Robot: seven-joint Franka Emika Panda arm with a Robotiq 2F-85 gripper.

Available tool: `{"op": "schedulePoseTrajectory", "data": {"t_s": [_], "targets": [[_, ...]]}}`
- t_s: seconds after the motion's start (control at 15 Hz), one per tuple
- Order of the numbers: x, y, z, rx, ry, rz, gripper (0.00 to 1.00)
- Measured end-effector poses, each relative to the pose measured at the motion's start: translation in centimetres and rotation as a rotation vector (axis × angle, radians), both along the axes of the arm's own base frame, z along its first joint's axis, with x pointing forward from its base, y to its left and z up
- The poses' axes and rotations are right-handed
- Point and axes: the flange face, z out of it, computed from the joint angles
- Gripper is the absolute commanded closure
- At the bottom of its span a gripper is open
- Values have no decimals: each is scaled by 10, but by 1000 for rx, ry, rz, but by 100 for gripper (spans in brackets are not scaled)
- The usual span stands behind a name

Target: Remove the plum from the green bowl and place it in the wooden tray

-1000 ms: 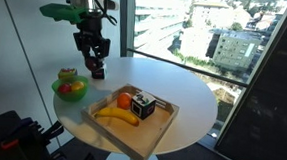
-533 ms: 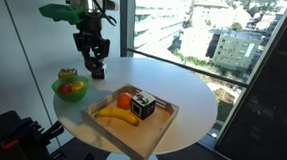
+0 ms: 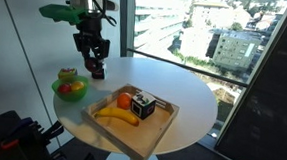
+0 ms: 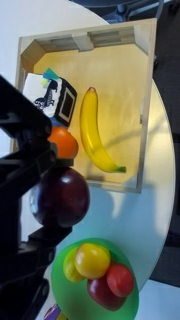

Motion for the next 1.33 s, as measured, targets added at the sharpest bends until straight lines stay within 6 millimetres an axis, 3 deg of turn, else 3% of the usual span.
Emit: {"op": "schedulePoseTrajectory", "data": {"t_s": [0.6,1.33], "targets": [[7,-17,-13,-25,-6,-67,68],[18,-26,-58,-46,18,-93,68]]}}
